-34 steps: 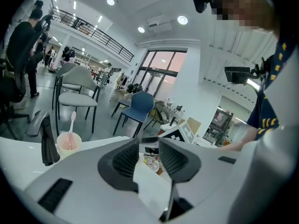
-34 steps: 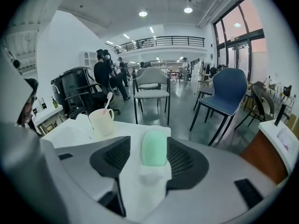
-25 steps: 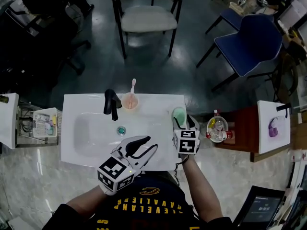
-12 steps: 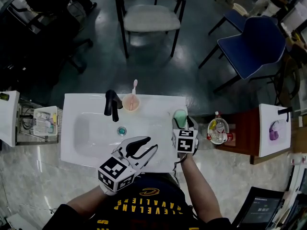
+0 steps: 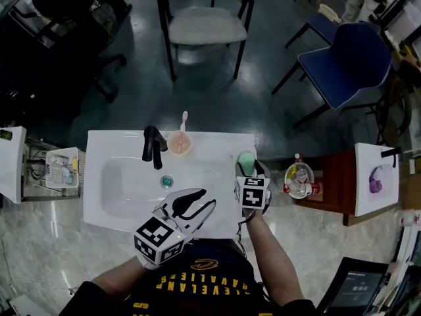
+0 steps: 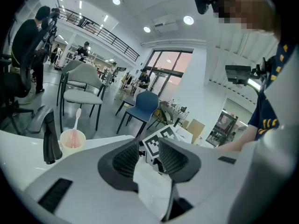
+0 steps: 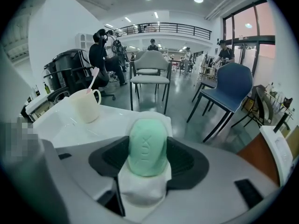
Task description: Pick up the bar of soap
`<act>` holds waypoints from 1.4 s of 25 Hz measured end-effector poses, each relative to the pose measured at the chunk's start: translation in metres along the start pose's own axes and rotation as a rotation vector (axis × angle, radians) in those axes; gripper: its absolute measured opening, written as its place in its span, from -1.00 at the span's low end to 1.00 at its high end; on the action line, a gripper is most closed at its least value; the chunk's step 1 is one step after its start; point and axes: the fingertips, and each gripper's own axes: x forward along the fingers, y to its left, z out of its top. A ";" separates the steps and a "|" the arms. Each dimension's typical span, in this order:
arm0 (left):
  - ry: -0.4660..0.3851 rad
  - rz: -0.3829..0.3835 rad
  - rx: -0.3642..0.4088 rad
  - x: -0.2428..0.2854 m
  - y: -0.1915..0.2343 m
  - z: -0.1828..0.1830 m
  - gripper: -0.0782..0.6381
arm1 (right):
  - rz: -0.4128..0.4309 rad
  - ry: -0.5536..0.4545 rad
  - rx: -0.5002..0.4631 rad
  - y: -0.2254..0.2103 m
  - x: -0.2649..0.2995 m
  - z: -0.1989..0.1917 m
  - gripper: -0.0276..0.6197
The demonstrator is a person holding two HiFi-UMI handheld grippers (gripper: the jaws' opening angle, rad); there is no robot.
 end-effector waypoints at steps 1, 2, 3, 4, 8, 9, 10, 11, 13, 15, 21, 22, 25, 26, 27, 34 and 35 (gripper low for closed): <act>0.000 0.000 0.000 0.000 0.000 0.000 -0.39 | 0.003 0.002 -0.001 0.000 0.000 0.000 -0.10; 0.000 -0.001 -0.001 0.000 0.000 0.000 -0.39 | 0.004 0.003 -0.004 0.000 0.001 0.001 -0.10; 0.000 -0.002 -0.001 0.000 0.000 0.000 -0.39 | 0.004 0.003 -0.007 0.000 0.001 0.002 -0.10; 0.000 -0.003 0.000 0.000 0.000 0.001 -0.39 | 0.003 0.002 -0.011 -0.001 0.001 0.002 -0.10; -0.001 -0.003 0.001 -0.001 -0.001 0.001 -0.39 | -0.005 -0.009 -0.019 -0.001 -0.001 0.003 -0.10; -0.001 -0.003 0.001 -0.001 -0.001 0.001 -0.39 | -0.004 -0.014 -0.016 0.000 -0.002 0.003 -0.10; 0.000 -0.002 0.000 -0.001 -0.001 0.000 -0.39 | -0.004 -0.020 -0.013 0.000 -0.002 0.004 -0.10; 0.001 -0.001 -0.001 -0.001 -0.001 0.000 -0.39 | -0.005 -0.026 -0.012 -0.001 -0.002 0.004 -0.10; 0.001 0.000 -0.003 -0.001 -0.001 0.000 -0.39 | -0.004 -0.039 -0.009 -0.002 -0.002 0.005 -0.10; 0.001 0.000 -0.004 -0.001 -0.001 0.000 -0.39 | 0.000 -0.054 -0.005 -0.001 -0.004 0.008 -0.10; 0.002 -0.003 -0.004 -0.003 -0.003 0.000 -0.39 | 0.003 -0.120 0.008 0.000 -0.016 0.019 -0.10; 0.002 -0.004 -0.004 -0.003 -0.003 0.000 -0.39 | 0.006 -0.132 0.014 0.000 -0.019 0.022 -0.10; 0.002 -0.008 -0.001 -0.002 -0.005 -0.001 -0.39 | 0.023 -0.168 0.046 0.001 -0.031 0.030 -0.10; 0.002 -0.008 0.000 -0.002 -0.005 -0.001 -0.39 | 0.030 -0.180 0.057 0.002 -0.036 0.033 -0.10; 0.002 -0.009 0.000 -0.002 -0.005 -0.001 -0.39 | 0.038 -0.193 0.067 0.003 -0.041 0.036 -0.10; 0.002 -0.018 0.005 -0.002 -0.009 -0.001 -0.39 | 0.152 -0.313 0.142 0.026 -0.089 0.063 -0.10; 0.001 -0.020 0.006 -0.002 -0.009 -0.001 -0.39 | 0.171 -0.328 0.151 0.029 -0.096 0.066 -0.10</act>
